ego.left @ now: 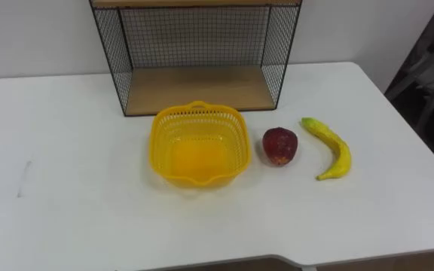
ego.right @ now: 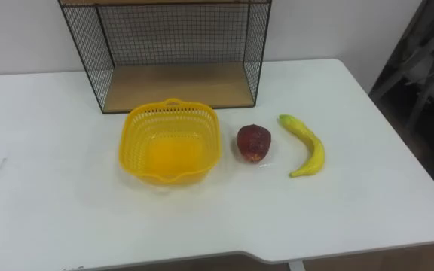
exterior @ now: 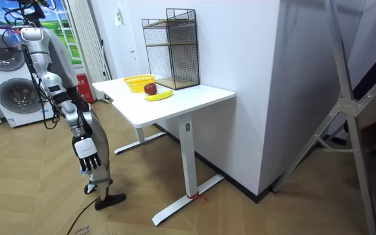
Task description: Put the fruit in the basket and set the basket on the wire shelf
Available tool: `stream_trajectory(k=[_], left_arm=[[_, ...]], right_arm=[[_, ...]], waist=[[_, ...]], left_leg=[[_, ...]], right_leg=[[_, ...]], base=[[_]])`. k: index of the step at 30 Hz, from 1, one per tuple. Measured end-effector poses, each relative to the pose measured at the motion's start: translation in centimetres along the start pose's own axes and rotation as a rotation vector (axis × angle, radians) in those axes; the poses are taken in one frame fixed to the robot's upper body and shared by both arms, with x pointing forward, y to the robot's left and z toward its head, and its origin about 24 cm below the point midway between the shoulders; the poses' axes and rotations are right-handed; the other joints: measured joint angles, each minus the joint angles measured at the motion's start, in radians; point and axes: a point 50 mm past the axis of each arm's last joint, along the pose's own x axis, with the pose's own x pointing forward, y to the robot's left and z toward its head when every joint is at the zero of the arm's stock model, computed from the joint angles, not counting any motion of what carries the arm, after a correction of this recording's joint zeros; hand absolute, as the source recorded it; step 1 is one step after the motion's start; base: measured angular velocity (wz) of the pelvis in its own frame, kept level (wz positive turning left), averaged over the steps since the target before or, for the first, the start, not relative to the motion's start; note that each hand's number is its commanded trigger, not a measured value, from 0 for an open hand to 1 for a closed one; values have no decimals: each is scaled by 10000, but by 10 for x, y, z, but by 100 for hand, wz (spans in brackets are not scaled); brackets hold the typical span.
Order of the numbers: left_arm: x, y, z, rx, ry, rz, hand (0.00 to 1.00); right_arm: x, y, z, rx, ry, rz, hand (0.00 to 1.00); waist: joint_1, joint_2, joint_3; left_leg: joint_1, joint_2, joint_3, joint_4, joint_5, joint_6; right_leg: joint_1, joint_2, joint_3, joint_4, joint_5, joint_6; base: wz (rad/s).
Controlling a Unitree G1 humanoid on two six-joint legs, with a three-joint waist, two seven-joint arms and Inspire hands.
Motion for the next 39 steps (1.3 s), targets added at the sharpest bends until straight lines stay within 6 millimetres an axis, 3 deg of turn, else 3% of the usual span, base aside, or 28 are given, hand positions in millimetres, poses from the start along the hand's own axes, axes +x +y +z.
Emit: stream_trajectory(k=[11, 14, 17, 19, 23, 25, 28, 33, 39], left_arm=[[0, 0, 0, -8, 14, -12, 0], [0, 0, 0, -43, -4, -3, 0], [0, 1, 1, -39, -61, 72, 0], [0, 2, 1, -136, -160, 154, 0], [0, 4, -3, -656, -191, 385, 0], [0, 6, -13, -1271, -26, 562, 0], [-1, 11, -21, -1812, 189, 945, 0], [-1, 15, -24, -2279, 210, 1253, 0], [-1, 22, -18, -2272, -145, 1724, 0]], right_arm=[[0, -1, -1, 24, 4, -197, 0], [0, -4, 2, 834, -114, -533, 0], [-1, -9, 7, 3158, -463, -967, 0], [-1, -12, 8, 6267, -823, -1097, 0], [-2, -18, 6, 10555, -1156, -1057, 0], [-3, -25, 4, 14146, -1494, -1020, 0], [-5, -35, 2, 17252, -1924, -1263, 0], [-8, -47, -4, 20516, -1866, -1679, 0], [-30, -95, 18, 21936, -3484, -2864, 0]], waist=[[7, -69, -33], [33, -93, -42], [-17, -90, -32], [-44, -72, -27], [-131, -35, -13], [-239, -15, -14], [-430, 30, -17], [-724, 77, -11], [-931, -10, -56]], left_leg=[[8, 1, 15, -4, 0, 0], [24, 6, 59, -27, 0, 0], [15, 14, 115, -49, 0, 0], [15, 24, 124, -77, -9, 0], [18, 28, 158, -79, -17, 1], [33, 28, 159, -99, -22, 3], [33, 29, 162, -181, -23, 3], [12, 18, 180, -160, -26, 8], [-64, -3, 267, -87, -24, 11]], right_leg=[[-4, 3, 16, 26, 1, -1], [-6, 21, 57, 28, 4, 1], [5, 39, 95, 3, 34, 4], [11, 44, 99, -19, 42, 4], [9, 45, 101, -25, 47, 6], [12, 46, 98, -33, 46, 7], [7, 47, 102, -35, 38, 14], [-35, 36, 112, -4, 22, 23], [-170, 31, 203, 77, -24, 43]], base=[[0], [-4], [-4], [0], [0], [0], [0], [0], [-5]])
